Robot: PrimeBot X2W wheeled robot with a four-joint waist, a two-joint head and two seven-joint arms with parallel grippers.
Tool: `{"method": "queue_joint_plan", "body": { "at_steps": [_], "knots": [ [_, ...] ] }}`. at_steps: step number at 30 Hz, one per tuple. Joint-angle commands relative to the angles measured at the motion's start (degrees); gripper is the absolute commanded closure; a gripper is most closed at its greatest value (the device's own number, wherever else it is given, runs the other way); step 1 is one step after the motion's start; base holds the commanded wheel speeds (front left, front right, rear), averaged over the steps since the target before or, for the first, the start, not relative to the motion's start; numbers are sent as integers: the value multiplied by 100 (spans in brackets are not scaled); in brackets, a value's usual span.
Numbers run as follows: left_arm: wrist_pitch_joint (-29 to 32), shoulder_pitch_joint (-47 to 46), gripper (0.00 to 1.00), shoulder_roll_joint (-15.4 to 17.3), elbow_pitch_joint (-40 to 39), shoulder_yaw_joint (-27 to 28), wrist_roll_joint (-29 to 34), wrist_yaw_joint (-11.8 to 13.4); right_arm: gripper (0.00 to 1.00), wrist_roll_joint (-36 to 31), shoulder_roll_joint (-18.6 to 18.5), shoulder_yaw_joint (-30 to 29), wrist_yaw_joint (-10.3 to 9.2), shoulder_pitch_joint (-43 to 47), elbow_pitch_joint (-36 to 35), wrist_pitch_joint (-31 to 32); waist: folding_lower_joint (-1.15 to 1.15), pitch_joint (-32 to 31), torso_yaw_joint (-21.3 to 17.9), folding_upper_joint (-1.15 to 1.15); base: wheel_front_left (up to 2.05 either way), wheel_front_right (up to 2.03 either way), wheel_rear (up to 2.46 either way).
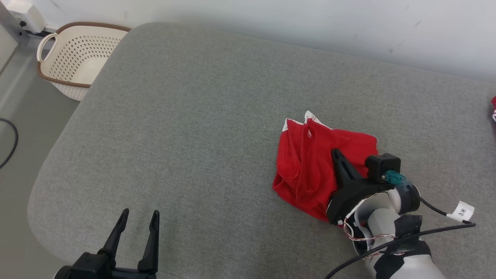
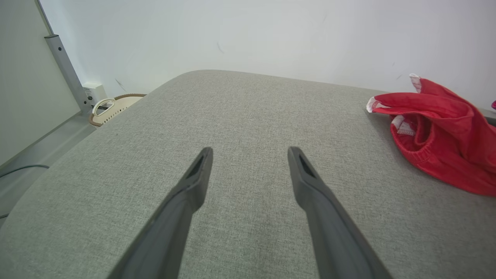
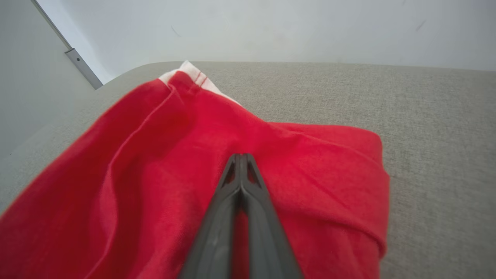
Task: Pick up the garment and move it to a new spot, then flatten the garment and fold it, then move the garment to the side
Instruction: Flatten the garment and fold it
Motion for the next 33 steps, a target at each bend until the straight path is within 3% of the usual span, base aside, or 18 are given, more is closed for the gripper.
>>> {"method": "queue_joint_plan", "body": {
  "at_steps": [1,11,33],
  "knots": [
    [-27,-53,0,3,20,1,-57,17,100,-43,64,55,-5,59,-67,-19,-1,17,58,0,0,0,0],
    [-27,-46,0,-4,27,-15,-85,43,100,-21,235,605,-5,360,-511,-20,-1,-20,105,0,0,0,0],
    [-27,-26,0,-6,68,-108,-134,95,100,1342,233,1967,-5,455,-794,-20,-1,-86,210,0,0,0,0]
  ]
}}
